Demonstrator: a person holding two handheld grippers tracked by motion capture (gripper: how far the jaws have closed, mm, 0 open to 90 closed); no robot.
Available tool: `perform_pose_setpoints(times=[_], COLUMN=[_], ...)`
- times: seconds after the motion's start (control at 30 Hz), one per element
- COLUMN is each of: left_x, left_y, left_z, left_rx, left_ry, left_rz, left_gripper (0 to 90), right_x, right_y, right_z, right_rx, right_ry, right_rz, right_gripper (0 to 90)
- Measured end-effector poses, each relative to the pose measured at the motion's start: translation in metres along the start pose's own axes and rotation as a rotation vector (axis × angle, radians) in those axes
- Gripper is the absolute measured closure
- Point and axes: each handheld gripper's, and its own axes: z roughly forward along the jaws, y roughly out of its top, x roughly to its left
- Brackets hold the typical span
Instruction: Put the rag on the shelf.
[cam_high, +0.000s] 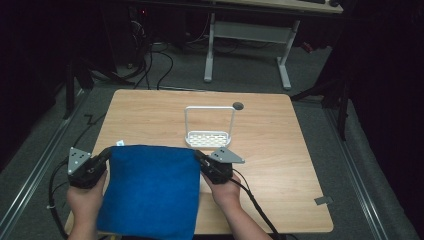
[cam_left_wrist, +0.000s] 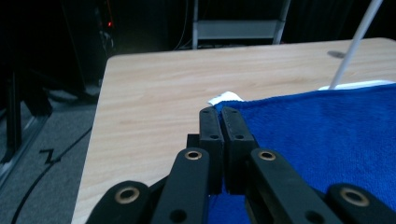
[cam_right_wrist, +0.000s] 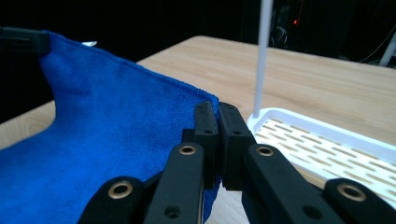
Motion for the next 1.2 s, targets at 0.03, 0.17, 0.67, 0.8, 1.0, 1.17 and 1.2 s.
perform_pose_setpoints(times=[0.03, 0.17, 0.67, 0.8, 1.0, 1.17, 1.2], left_x=[-0.002, -0.012, -0.063, -0.071, -0.08, -0.087, -0.088], left_y=[0.002, 0.01, 0.036, 0.042, 0.052, 0.064, 0.066], left_z=[-0.002, -0.009, -0.02, -0.022, -0.021, -0.022, -0.022], left_rx=[-0.007, -0.05, -0.18, -0.208, -0.238, -0.278, -0.284], left_ry=[-0.002, -0.033, -0.176, -0.193, -0.204, -0.209, -0.211], left_rz=[0.005, 0.009, 0.059, 0.062, 0.071, 0.077, 0.078], left_gripper=[88.6, 89.0, 89.1, 89.2, 89.2, 89.2, 89.2], right_x=[-0.002, -0.006, -0.015, -0.019, -0.025, -0.03, -0.031], right_y=[0.001, 0.006, 0.027, 0.034, 0.042, 0.049, 0.05], right_z=[-0.006, -0.027, -0.098, -0.114, -0.127, -0.137, -0.139], right_rx=[-0.015, -0.07, -0.227, -0.259, -0.289, -0.311, -0.317], right_ry=[-0.006, -0.019, -0.097, -0.117, -0.144, -0.166, -0.17], right_rz=[0.002, 0.0, -0.028, -0.039, -0.049, -0.061, -0.059], right_gripper=[88.0, 88.0, 88.0, 88.1, 88.0, 88.0, 88.0])
